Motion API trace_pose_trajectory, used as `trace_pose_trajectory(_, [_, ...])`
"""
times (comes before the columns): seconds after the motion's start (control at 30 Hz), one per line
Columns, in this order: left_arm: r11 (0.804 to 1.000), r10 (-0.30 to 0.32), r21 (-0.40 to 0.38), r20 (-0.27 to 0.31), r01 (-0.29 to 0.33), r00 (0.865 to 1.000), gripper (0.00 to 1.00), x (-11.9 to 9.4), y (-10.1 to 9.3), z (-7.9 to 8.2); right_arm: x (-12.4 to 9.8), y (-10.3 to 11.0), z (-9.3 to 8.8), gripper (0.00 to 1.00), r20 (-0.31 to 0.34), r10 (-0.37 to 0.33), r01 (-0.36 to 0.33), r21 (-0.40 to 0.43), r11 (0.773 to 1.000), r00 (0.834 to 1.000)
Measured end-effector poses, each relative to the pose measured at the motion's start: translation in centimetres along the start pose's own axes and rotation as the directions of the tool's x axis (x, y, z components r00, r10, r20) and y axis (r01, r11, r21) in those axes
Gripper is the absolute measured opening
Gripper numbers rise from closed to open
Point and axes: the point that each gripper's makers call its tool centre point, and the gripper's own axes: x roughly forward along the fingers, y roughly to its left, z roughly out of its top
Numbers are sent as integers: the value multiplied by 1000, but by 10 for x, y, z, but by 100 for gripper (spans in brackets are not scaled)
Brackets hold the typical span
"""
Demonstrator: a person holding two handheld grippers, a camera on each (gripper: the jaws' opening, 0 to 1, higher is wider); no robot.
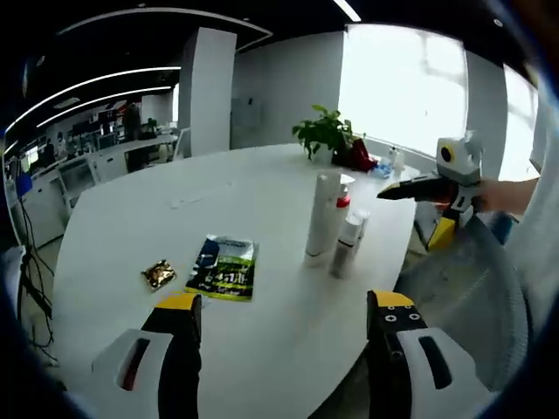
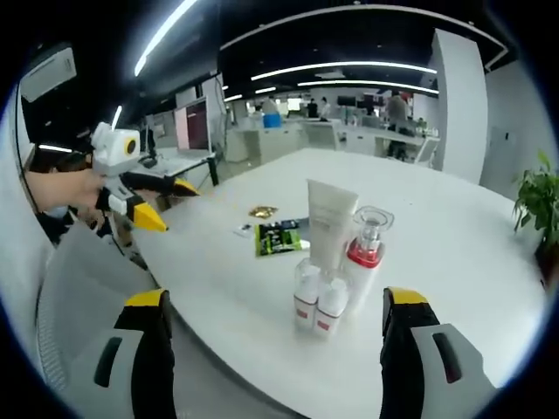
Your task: Arrange the skincare products in the storage area until every visible bottle or jar stands upright without overlapping.
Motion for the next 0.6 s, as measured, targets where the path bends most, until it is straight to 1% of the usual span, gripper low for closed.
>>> trace_pose_trajectory(0.13, [999, 41, -32, 7, -41, 999, 73, -11, 6, -3, 0, 3, 0, 99, -5, 5, -5, -17, 1000, 1000])
trace_pose_trajectory(0.2, [996, 67, -56, 20, -66, 998, 74, -18, 11, -3, 0, 3, 0, 99, -4, 2, -2, -18, 1000, 1000])
trace_pose_trajectory(0.23, [994, 82, -79, 35, -79, 996, 75, -21, 12, -2, -1, 2, 0, 99, 1, -3, 3, -15, 1000, 1000])
trace_pose_trajectory(0.3, [989, 104, -109, 52, -98, 993, 76, -27, 13, -2, -2, -1, 1, 99, 9, -13, 13, -7, 1000, 1000])
trace_pose_trajectory(0.43, [988, 118, -111, 53, -111, 992, 78, -32, 13, -8, -2, -4, 1, 99, 15, -24, 25, -2, 1000, 1000])
trace_pose_trajectory(0.5, [987, 120, -111, 46, -114, 992, 82, -32, 11, -11, -2, -3, 0, 99, 12, -22, 22, -1, 1000, 1000])
trace_pose_trajectory(0.53, [987, 121, -111, 41, -116, 992, 84, -32, 11, -12, -1, -3, -1, 99, 9, -21, 21, -9, 1000, 1000])
trace_pose_trajectory(0.6, [987, 115, -115, 31, -111, 993, 84, -32, 8, -16, 0, -1, -2, 99, 0, -17, 17, -26, 1000, 1000])
